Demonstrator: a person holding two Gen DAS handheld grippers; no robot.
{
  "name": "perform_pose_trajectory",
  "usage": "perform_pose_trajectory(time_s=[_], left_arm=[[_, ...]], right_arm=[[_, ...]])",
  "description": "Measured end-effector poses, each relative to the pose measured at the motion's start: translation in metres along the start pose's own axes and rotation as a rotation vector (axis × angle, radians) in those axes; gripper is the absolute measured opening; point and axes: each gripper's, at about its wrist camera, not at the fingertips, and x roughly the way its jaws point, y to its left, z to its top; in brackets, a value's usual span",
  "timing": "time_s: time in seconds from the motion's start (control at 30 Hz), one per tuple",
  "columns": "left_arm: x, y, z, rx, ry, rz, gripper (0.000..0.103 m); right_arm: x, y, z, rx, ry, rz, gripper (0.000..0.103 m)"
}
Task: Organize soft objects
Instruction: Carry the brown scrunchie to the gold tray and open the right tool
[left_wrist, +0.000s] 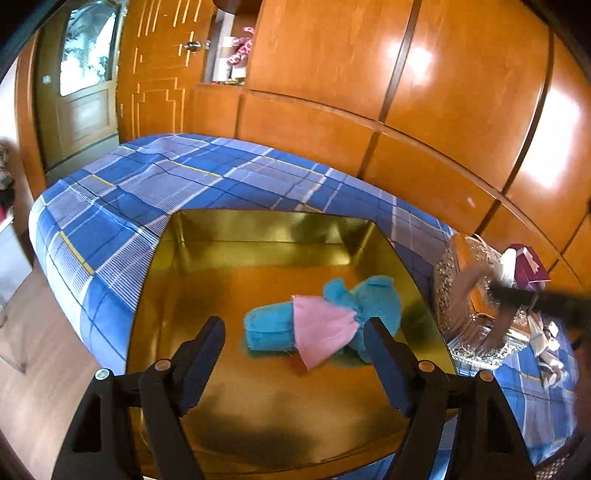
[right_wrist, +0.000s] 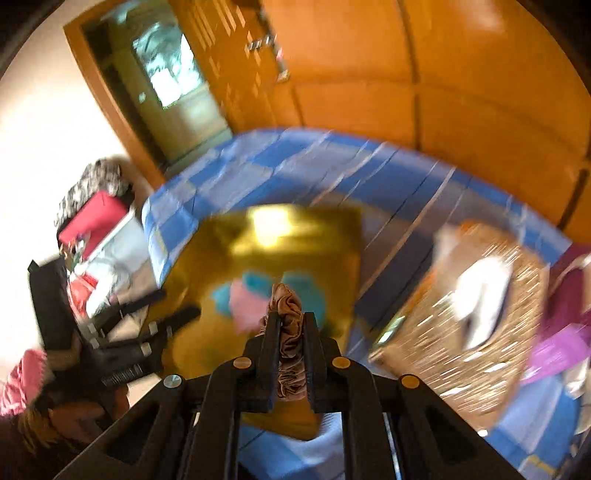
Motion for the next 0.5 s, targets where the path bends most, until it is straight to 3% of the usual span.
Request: perform_pose_trajectory(time_s=[0.17,0.23,0.5], left_arm=[[0.000,0.000,-0.003,0.007,-0.003,0.017,0.081],[0.002,-0.001,-0.004,0.014,-0.001,0.022,0.081],[-0.002,-0.012,-0.006,0.056,-0.011,0.021,0.081]], right_arm=[[0.033,0.001,-0.027,-0.006,0.072,-0.043,0.019],[0.035,0.004,-0.032,-0.007,0.069,-0.059,0.036],[0.016,0.014,-0.033,-0.034,0.004,-0.125,0.041]])
